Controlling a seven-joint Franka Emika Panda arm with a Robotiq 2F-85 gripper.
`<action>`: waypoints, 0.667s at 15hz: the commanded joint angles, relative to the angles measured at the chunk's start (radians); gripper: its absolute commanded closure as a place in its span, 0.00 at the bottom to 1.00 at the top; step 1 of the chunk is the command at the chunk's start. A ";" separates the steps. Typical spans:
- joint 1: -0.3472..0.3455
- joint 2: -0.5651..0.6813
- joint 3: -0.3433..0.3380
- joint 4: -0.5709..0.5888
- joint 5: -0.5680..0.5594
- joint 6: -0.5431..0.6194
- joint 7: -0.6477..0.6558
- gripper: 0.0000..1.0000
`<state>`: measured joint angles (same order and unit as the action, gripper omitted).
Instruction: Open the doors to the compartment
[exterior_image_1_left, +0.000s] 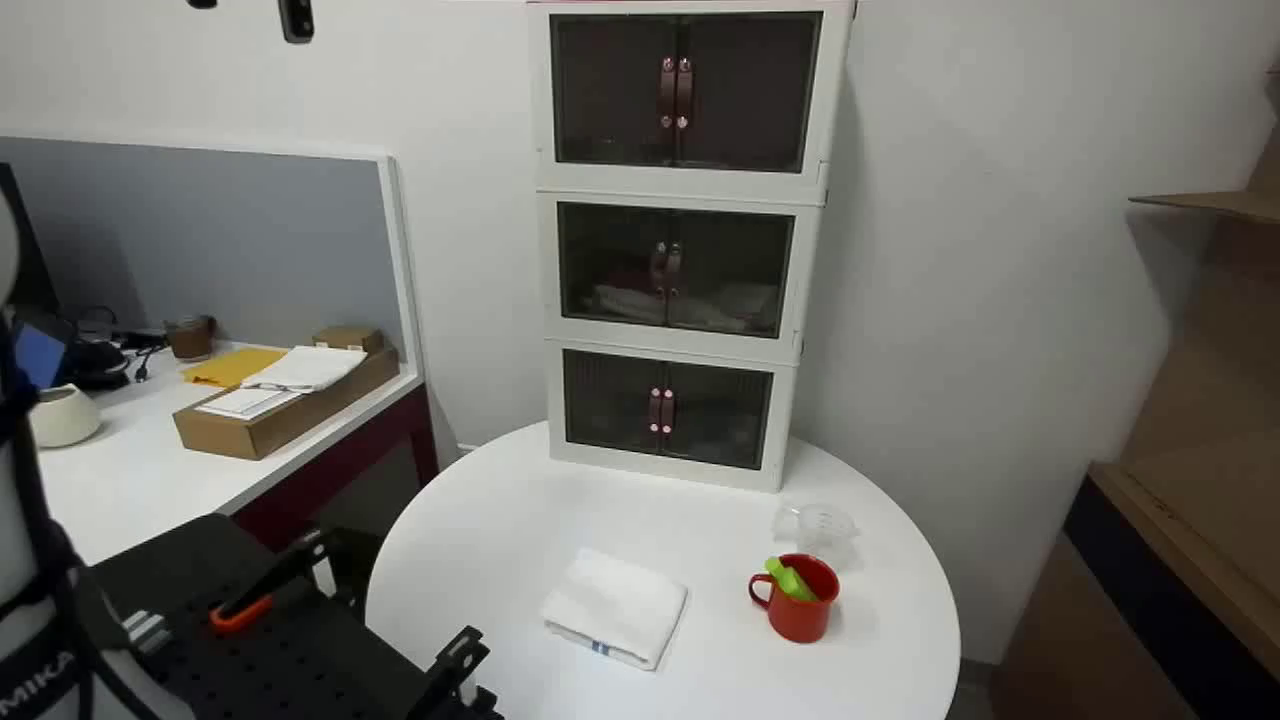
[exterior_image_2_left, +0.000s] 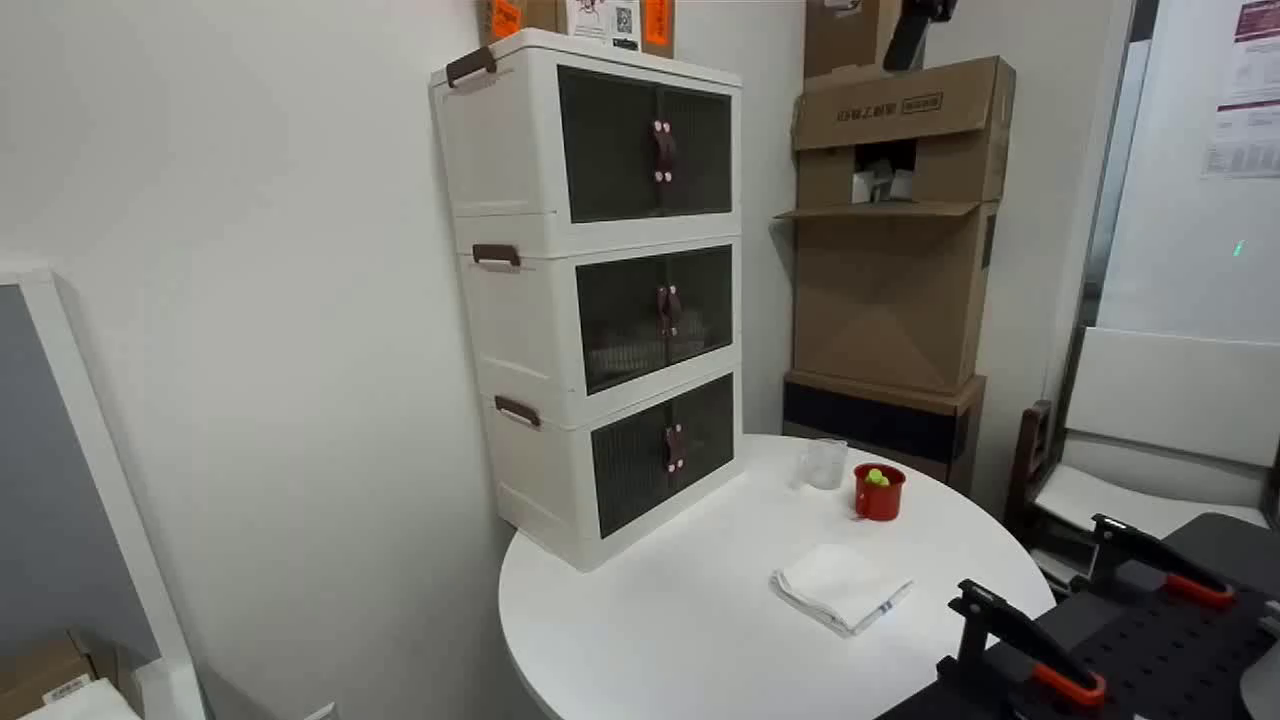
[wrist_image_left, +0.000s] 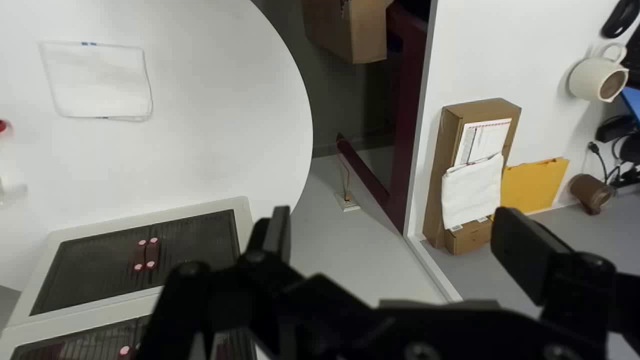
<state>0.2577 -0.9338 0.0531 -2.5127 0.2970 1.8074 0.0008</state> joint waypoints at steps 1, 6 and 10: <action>-0.028 0.001 0.016 0.005 0.017 -0.009 -0.017 0.00; -0.134 0.068 0.103 0.057 -0.170 0.029 0.029 0.00; -0.217 0.167 0.166 0.126 -0.374 0.076 0.058 0.00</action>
<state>0.0978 -0.8653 0.1706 -2.4677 0.0435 1.8667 0.0221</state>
